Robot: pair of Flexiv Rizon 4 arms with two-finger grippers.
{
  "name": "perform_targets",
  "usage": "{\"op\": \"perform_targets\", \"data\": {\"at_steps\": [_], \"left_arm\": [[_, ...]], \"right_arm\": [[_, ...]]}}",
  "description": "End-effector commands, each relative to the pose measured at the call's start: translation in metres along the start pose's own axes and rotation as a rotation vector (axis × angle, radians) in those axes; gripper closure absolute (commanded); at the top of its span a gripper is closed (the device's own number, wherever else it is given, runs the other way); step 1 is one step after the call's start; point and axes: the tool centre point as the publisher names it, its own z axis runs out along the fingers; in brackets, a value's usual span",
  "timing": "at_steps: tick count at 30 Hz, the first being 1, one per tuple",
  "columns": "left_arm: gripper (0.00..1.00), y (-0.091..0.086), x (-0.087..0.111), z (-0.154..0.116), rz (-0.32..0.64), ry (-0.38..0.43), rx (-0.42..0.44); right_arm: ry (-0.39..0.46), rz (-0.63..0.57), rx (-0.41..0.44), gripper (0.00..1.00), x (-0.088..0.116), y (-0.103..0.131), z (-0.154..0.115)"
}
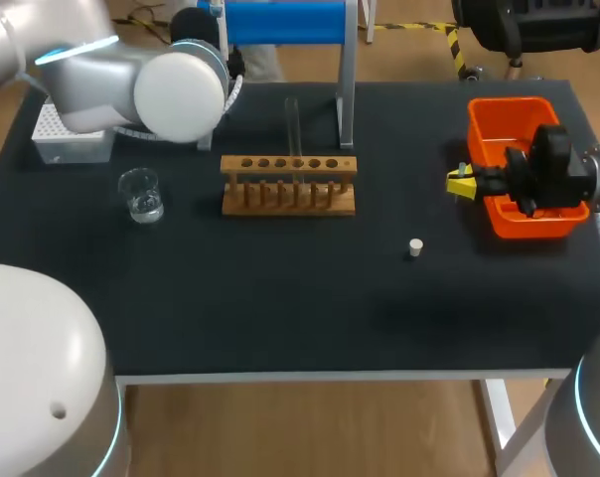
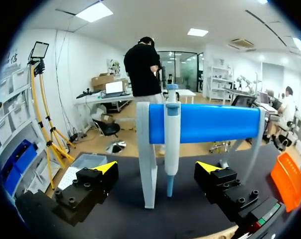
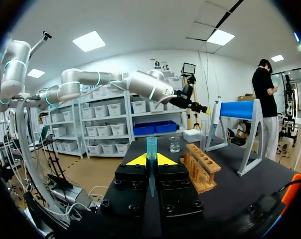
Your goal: Invert the test tube, pick up the pipette, mount the tip to pipette, aspirate from beaker and dispense into the tube, eject the tip, return the pipette, and cap with the stopper.
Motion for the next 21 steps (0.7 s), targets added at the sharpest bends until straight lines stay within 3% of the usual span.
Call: {"op": "perform_targets", "data": {"at_steps": [1,21], "left_arm": [[0.00,-0.002,0.000,0.008,-0.002,0.018,0.009],[0.00,-0.029,0.015,0.021,0.018,0.074,0.110]], "right_arm": [[-0.001,0.000,0.002,1.00,0.001,0.000,-0.001],[-0.001,0.000,0.002,1.00,0.001,0.000,-0.001]]}}
